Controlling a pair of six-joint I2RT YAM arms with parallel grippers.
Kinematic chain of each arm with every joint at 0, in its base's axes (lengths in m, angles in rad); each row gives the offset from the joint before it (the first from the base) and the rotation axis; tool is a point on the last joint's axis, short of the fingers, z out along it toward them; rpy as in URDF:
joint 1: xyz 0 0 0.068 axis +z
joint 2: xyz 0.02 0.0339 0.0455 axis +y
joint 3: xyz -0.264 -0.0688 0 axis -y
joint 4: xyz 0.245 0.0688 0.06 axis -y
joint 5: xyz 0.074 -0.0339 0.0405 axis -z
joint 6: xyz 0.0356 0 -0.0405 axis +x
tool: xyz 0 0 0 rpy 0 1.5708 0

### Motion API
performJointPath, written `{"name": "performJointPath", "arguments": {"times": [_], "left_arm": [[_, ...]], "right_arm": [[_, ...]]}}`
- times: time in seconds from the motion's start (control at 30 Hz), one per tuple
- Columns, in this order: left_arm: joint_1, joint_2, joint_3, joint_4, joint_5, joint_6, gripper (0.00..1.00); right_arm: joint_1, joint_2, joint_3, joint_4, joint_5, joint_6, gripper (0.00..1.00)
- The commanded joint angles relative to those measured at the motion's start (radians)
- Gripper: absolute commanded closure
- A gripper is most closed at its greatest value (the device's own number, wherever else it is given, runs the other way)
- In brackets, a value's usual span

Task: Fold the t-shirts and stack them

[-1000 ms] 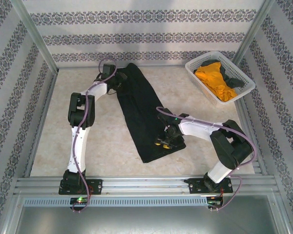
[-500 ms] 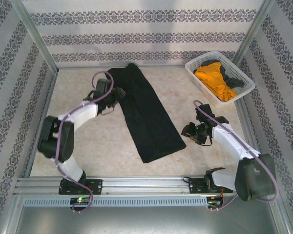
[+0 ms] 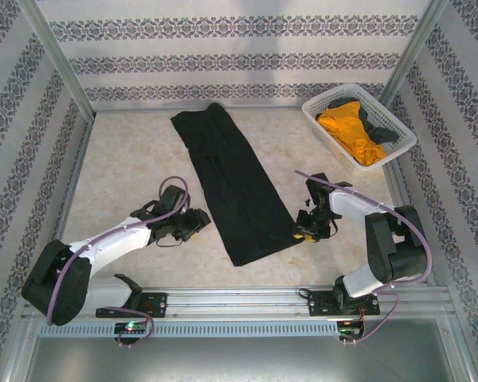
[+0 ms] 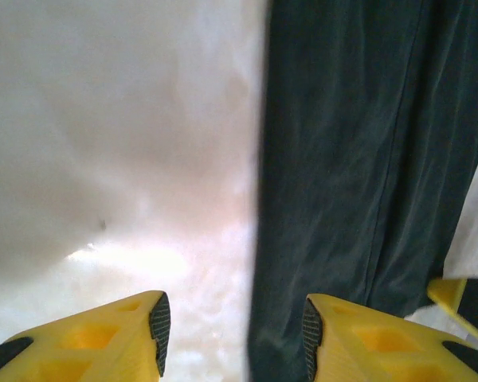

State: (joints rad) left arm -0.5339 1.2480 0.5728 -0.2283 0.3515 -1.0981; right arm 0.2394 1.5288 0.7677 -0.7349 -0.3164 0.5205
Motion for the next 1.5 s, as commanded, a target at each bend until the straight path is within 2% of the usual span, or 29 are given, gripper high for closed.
{"name": "performJointPath", "arguments": {"times": [0.0,0.17,0.23,0.33,0.4,0.5,0.63,0.93,1.07,1.17,1.2,1.47], "left_arm": [[-0.074,-0.026,-0.039,-0.047,0.038,-0.063,0.51],[-0.124,-0.098,-0.088,-0.098,0.029,-0.123,0.49],[-0.131,-0.143,-0.128,-0.124,0.026,-0.171,0.43],[-0.178,-0.203,-0.204,-0.056,0.004,-0.300,0.42],[-0.231,-0.214,-0.218,-0.042,-0.030,-0.361,0.42],[-0.292,-0.194,-0.206,-0.109,-0.060,-0.408,0.44],[-0.324,-0.211,-0.232,-0.109,-0.110,-0.453,0.47],[-0.357,-0.105,-0.192,-0.005,-0.092,-0.456,0.65],[-0.359,-0.106,-0.183,-0.005,-0.097,-0.450,0.82],[-0.359,-0.163,-0.181,-0.069,-0.119,-0.445,0.98],[-0.358,-0.184,-0.182,-0.091,-0.124,-0.445,1.00],[-0.358,-0.393,-0.192,-0.292,-0.139,-0.458,1.00]], "right_arm": [[0.068,0.014,-0.015,0.064,-0.092,0.002,0.83],[0.229,-0.066,-0.049,0.079,-0.147,0.134,1.00],[0.312,-0.088,-0.055,0.084,-0.155,0.187,1.00],[0.393,-0.095,-0.048,0.070,-0.155,0.222,1.00],[0.415,-0.103,-0.044,0.062,-0.166,0.227,1.00],[0.426,-0.107,-0.039,0.060,-0.196,0.229,1.00],[0.432,-0.101,-0.038,0.063,-0.205,0.219,1.00],[0.434,-0.139,-0.058,0.069,-0.205,0.238,1.00],[0.436,-0.165,-0.064,0.062,-0.217,0.249,1.00],[0.444,-0.179,-0.069,0.043,-0.230,0.239,1.00],[0.451,-0.180,-0.068,0.033,-0.233,0.234,1.00],[0.498,-0.212,-0.044,-0.031,-0.243,0.223,1.00]]}}
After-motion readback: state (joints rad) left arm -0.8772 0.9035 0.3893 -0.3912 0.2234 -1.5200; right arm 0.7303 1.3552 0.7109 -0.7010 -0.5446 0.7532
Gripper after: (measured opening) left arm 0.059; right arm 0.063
